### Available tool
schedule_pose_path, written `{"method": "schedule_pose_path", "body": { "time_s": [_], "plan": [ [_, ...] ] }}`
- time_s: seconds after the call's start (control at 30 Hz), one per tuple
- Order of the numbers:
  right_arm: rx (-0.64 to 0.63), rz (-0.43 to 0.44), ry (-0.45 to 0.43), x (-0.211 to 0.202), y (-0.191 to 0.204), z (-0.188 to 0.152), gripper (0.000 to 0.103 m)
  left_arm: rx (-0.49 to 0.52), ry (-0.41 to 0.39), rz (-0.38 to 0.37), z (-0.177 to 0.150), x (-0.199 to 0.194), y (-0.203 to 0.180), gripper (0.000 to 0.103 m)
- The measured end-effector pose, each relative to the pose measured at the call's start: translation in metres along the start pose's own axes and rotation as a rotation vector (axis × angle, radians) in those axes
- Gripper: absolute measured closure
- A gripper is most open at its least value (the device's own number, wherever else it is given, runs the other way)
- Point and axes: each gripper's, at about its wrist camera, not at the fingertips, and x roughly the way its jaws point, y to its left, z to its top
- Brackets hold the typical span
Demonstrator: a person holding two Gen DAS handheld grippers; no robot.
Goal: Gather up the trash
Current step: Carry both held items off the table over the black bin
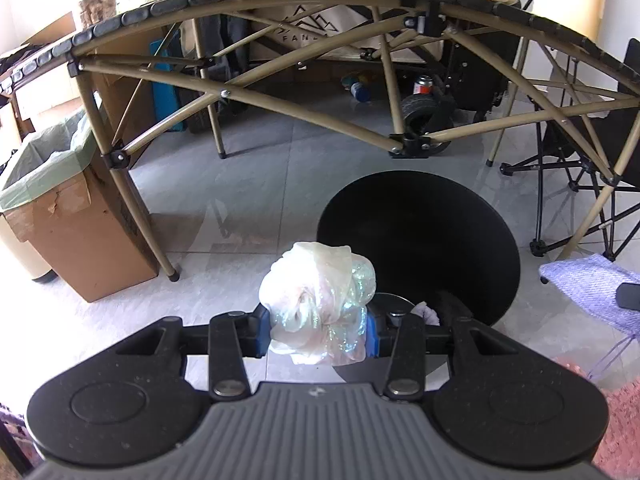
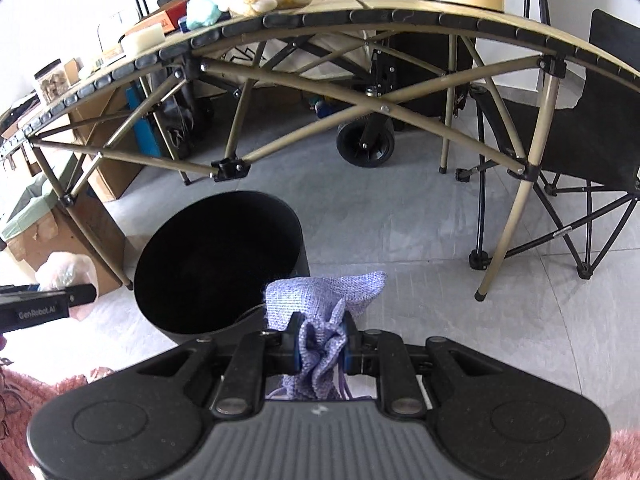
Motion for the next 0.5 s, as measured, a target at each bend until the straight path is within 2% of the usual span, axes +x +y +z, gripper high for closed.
{"method": "schedule_pose_path", "body": {
  "time_s": [0.5],
  "plan": [
    [-0.019,0.044,0.0,0.015,0.022,0.028,0.086,-0.081,0.075,0.024,0.005,0.025,0.026,0.06]
  ]
}}
